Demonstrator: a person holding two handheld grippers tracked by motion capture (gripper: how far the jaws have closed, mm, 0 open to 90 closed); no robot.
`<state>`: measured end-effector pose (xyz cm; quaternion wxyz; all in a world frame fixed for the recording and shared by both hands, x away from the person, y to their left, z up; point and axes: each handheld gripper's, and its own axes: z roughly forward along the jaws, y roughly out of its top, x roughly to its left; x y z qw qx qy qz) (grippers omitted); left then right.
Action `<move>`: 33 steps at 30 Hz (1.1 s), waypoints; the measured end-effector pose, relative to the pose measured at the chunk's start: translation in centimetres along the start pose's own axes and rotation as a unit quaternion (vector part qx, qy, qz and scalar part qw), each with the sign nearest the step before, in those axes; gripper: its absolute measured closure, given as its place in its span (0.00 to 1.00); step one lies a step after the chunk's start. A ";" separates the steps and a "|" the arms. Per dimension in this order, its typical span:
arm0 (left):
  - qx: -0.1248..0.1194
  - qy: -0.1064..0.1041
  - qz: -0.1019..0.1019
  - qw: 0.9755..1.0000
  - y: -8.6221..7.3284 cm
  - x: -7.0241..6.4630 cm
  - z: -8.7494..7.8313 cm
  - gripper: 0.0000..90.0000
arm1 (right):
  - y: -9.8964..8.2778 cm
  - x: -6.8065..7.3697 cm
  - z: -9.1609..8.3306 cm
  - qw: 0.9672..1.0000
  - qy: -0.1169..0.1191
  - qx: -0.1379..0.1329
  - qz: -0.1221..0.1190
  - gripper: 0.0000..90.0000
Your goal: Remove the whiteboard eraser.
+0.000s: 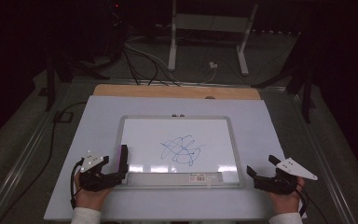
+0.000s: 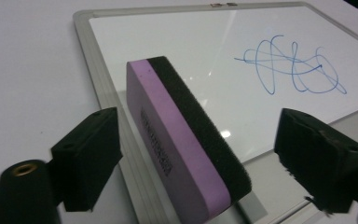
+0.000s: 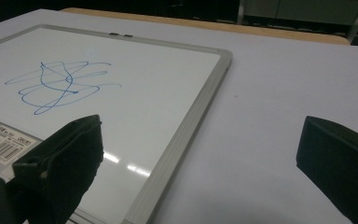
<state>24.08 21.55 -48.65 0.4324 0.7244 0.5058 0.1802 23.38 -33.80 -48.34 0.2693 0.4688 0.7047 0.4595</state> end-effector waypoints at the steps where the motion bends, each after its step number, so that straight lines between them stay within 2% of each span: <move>1: 0.003 -0.002 -0.002 1.000 -0.1 0.1 0.0 0.19 | 0.0 0.0 0.0 1.000 0.001 0.001 0.000 0.01; 3: 0.002 -0.006 -0.005 1.000 -0.3 0.3 -0.2 0.23 | 0.0 0.0 0.0 1.000 0.000 0.002 -0.001 0.01; 6: 0.000 -0.003 -0.006 1.000 -0.3 0.5 -0.5 0.24 | 0.0 0.0 0.0 1.000 0.000 0.002 -0.002 0.01; 13: -0.009 -0.002 -0.017 1.000 -0.5 1.3 -1.1 0.35 | 0.0 0.3 0.2 1.000 -0.003 0.008 -0.015 0.01; 16: -0.002 -0.019 -0.022 1.000 -0.8 1.3 -1.1 0.36 | 0.0 0.5 0.3 1.000 -0.005 0.010 -0.023 0.01; 21: 0.011 -0.024 -0.013 1.000 -1.1 0.6 -0.8 0.35 | 0.0 0.8 0.4 0.999 -0.008 0.014 -0.036 0.01; 22: 0.018 -0.022 -0.004 1.000 -1.2 0.1 -0.5 0.34 | 0.0 0.8 0.4 0.999 -0.008 0.014 -0.036 0.01; 23: 0.018 -0.022 -0.004 1.000 -1.2 0.1 -0.5 0.33 | 0.0 0.8 0.4 0.999 -0.008 0.014 -0.037 0.01; 25: 0.026 -0.011 0.010 1.000 -1.1 -0.6 -0.1 0.30 | 0.0 0.8 0.4 0.999 -0.008 0.014 -0.037 0.01; 29: 0.033 0.001 0.015 0.999 -0.7 -1.1 0.7 0.25 | 0.0 0.8 0.4 0.999 -0.010 0.014 -0.038 0.01; 31: 0.043 0.017 0.023 0.999 -0.3 -1.5 1.6 0.25 | 0.0 0.8 0.4 0.999 -0.011 0.014 -0.038 0.01; 33: 0.047 0.028 0.022 0.998 -0.1 -1.6 2.1 0.28 | 0.0 0.8 0.4 0.999 -0.011 0.013 -0.039 0.01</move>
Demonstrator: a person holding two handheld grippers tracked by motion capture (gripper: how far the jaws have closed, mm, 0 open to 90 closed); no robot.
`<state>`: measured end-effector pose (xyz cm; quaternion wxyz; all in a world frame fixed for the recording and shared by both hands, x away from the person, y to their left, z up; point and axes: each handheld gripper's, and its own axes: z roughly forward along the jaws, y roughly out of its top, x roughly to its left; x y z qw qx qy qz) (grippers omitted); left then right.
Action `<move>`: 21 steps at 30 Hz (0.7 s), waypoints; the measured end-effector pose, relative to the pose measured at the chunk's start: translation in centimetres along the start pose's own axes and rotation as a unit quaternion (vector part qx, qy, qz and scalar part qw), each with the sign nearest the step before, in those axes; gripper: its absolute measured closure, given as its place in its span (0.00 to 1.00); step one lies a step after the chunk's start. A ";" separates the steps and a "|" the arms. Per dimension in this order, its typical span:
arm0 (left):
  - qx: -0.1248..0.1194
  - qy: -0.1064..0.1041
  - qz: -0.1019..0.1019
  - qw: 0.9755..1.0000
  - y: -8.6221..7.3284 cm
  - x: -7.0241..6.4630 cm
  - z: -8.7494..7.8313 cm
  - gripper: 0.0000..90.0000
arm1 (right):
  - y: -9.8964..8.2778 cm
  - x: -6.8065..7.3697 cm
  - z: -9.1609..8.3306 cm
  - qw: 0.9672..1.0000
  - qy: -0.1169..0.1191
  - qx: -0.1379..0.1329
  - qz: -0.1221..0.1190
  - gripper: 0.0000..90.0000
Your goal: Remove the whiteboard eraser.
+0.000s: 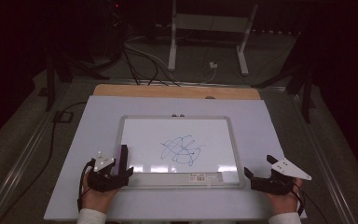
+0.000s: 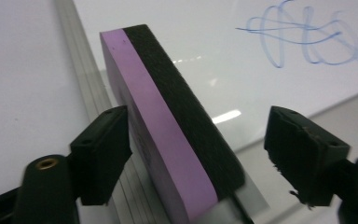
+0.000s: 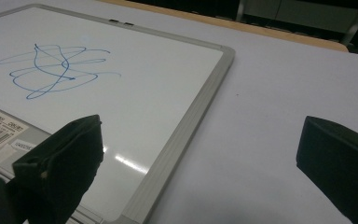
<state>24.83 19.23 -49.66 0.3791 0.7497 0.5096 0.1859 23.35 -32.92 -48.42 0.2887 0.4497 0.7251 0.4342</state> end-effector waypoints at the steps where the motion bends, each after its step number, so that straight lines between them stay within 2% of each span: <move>1: 0.002 0.006 0.000 1.000 0.1 -0.1 0.2 0.30 | 0.0 0.0 0.0 1.000 0.000 0.000 0.000 0.01; 2: 0.005 0.014 0.001 1.000 0.2 -0.1 0.3 0.32 | 0.0 0.0 0.0 1.000 -0.001 0.000 0.000 0.01; 4: 0.006 0.018 0.000 1.000 0.2 -0.1 0.3 0.37 | 0.0 -0.1 -0.1 1.000 -0.003 -0.001 0.001 0.01; 5: 0.007 0.024 -0.008 1.000 0.1 0.0 0.1 0.41 | 0.0 -0.1 -0.1 1.000 -0.004 -0.002 0.000 0.01; 8: 0.009 0.023 -0.020 1.000 0.1 0.4 -0.1 0.50 | 0.0 -0.1 -0.1 1.000 -0.004 -0.002 0.000 0.01; 12: 0.012 0.026 -0.020 0.999 0.2 0.5 -0.2 0.56 | 0.0 0.0 -0.1 1.000 -0.005 -0.003 -0.004 0.01; 15: 0.009 0.027 -0.026 0.999 0.3 0.7 -0.3 0.67 | 0.0 0.0 -0.1 1.000 -0.006 -0.004 -0.006 0.01; 16: 0.004 0.021 -0.030 0.999 0.4 0.9 -0.5 0.71 | 0.0 0.0 -0.1 1.000 -0.006 -0.004 -0.006 0.01; 19: -0.020 0.018 -0.030 0.999 1.4 1.2 -1.1 0.71 | 0.0 0.0 -0.1 1.000 -0.006 -0.003 -0.005 0.01; 21: -0.025 0.017 -0.030 0.999 1.7 1.2 -1.2 0.71 | 0.0 0.0 -0.1 1.000 -0.007 -0.003 -0.005 0.01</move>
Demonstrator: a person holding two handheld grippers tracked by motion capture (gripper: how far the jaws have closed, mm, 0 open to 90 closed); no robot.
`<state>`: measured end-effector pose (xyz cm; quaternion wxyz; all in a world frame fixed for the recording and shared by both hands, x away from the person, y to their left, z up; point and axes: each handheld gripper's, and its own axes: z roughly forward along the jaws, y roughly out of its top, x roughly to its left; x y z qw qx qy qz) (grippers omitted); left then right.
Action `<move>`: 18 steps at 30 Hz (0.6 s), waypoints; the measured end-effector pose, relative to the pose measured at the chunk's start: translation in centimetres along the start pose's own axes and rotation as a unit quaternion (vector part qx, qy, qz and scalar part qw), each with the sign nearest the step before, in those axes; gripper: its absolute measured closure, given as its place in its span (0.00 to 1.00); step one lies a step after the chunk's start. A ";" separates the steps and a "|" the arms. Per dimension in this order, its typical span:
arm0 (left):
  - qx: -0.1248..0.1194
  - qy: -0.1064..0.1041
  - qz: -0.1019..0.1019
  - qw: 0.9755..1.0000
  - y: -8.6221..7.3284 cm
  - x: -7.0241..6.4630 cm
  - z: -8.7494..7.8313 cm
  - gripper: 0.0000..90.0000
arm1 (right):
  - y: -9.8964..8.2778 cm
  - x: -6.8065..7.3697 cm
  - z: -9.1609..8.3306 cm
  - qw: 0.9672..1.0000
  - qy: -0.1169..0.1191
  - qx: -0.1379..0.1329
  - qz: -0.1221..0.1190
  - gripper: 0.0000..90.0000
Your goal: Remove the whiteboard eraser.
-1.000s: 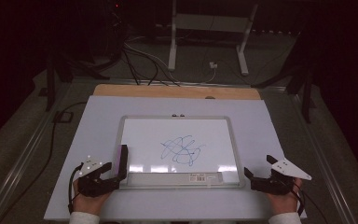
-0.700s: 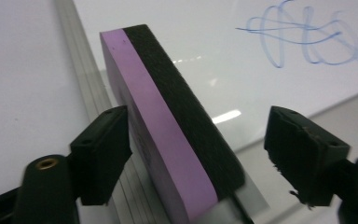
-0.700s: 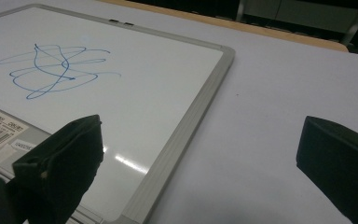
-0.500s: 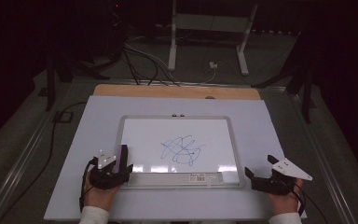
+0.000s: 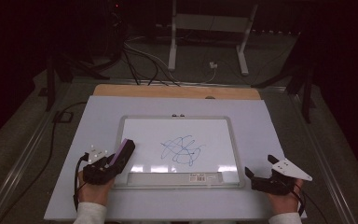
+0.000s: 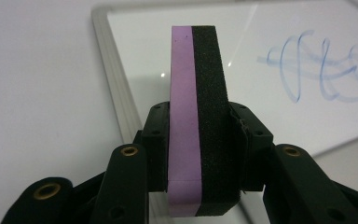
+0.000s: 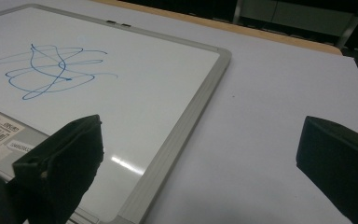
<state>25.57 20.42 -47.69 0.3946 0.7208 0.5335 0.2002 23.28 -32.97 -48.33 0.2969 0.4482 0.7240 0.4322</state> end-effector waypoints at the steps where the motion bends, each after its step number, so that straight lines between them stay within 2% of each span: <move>1: -0.006 -0.001 0.001 1.000 0.4 0.0 -0.1 0.71 | 0.0 0.0 0.0 1.000 0.000 0.000 0.000 0.01; 2: -0.012 -0.004 0.002 1.000 1.2 -0.1 0.0 0.71 | 0.0 0.0 0.0 1.000 0.000 0.000 0.000 0.01; 8: -0.026 -0.013 0.008 1.000 2.9 -0.2 0.5 0.71 | 0.0 -0.1 -0.1 1.000 -0.001 -0.002 0.001 0.01; 18: -0.028 -0.024 0.021 0.999 4.3 0.2 1.5 0.71 | 0.0 -0.2 0.0 1.000 -0.001 -0.002 0.002 0.01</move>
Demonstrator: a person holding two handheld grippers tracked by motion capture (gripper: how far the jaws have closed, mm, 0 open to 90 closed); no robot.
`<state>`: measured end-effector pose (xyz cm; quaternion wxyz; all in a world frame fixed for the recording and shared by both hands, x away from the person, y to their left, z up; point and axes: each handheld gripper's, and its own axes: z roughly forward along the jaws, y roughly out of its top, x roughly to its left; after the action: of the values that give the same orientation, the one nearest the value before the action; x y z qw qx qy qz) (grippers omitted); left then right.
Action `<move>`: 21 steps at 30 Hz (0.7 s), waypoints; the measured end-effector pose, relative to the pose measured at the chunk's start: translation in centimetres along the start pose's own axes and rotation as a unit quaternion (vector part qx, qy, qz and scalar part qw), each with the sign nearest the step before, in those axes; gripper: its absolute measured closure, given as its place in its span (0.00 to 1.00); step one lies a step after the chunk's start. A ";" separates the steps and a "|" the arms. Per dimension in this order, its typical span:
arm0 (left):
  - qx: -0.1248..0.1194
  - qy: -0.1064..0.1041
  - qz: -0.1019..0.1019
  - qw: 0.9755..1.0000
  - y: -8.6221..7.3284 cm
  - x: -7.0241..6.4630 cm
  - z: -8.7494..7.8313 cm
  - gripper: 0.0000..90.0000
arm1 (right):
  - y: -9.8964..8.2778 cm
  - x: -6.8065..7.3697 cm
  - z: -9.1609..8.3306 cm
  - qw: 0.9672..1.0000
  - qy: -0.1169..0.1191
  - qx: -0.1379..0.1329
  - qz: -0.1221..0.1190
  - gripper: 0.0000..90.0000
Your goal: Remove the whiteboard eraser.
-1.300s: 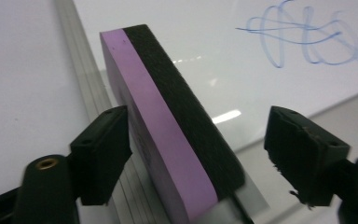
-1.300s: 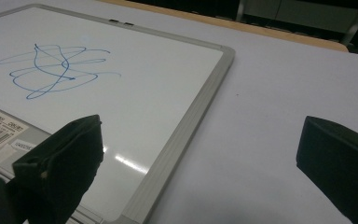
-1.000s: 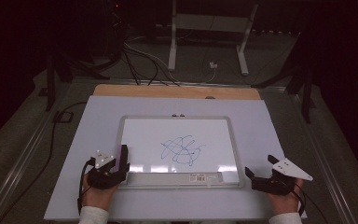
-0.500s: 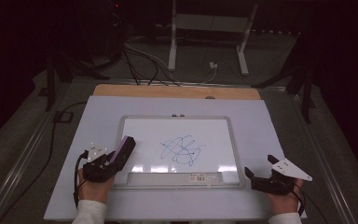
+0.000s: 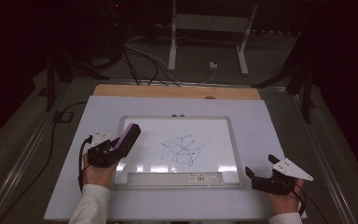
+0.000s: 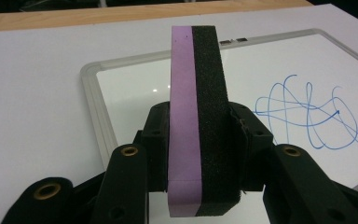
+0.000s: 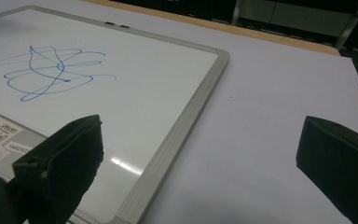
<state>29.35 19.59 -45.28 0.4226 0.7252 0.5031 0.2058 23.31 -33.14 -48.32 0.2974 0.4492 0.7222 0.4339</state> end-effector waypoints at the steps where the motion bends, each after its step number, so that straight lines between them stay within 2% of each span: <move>1: 0.000 -0.002 0.002 1.000 0.1 0.0 0.1 0.71 | 0.0 0.0 0.0 1.000 0.000 0.000 -0.001 0.01; 13: -0.001 -0.007 0.014 1.000 1.1 0.1 2.1 0.71 | 0.0 0.0 0.1 1.000 0.001 0.001 0.000 0.01; 21: 0.000 -0.015 0.027 1.000 1.6 -0.7 4.2 0.71 | 0.0 0.0 0.1 1.000 0.002 0.002 -0.001 0.01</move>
<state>32.99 17.06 -46.22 0.4243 0.7418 0.4767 0.2061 23.40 -33.07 -48.38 0.2957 0.4485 0.7240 0.4327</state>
